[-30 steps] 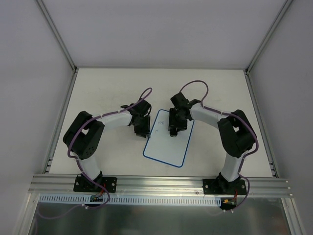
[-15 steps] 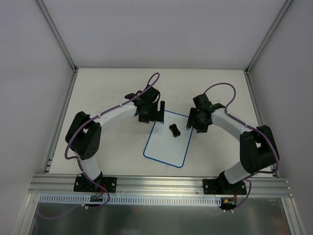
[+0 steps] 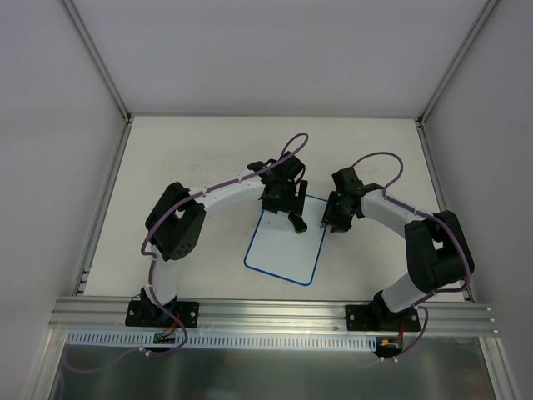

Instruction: Erase the whiteboard

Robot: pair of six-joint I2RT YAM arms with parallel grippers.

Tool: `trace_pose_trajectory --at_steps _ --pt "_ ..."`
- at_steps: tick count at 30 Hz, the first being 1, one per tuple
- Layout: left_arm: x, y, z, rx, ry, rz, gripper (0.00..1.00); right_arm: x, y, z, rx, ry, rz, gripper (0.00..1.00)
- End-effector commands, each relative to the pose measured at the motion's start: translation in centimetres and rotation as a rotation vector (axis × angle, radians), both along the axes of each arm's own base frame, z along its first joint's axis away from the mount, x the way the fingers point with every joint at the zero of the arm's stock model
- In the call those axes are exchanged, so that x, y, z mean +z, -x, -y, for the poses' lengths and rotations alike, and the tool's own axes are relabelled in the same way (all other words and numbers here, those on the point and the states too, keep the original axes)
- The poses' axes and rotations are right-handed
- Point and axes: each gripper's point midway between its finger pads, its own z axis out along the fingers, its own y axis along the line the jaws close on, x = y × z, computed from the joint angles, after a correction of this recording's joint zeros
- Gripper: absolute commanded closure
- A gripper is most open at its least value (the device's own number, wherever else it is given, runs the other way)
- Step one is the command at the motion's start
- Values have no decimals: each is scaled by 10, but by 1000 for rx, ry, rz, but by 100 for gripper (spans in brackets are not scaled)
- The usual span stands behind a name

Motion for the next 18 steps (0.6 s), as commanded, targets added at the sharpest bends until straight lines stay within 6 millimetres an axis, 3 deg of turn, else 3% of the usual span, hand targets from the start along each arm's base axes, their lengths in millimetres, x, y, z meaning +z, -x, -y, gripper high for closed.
trace_pose_trajectory --at_steps 1,10,18 --pt "5 -4 9 -13 -31 41 26 -5 -4 -3 -27 -28 0 61" --pt "-15 1 19 10 -40 -8 27 -18 -2 -6 -31 -43 -20 65" --pt "-37 8 22 16 -57 -67 34 -24 1 -1 -33 -20 -25 77"
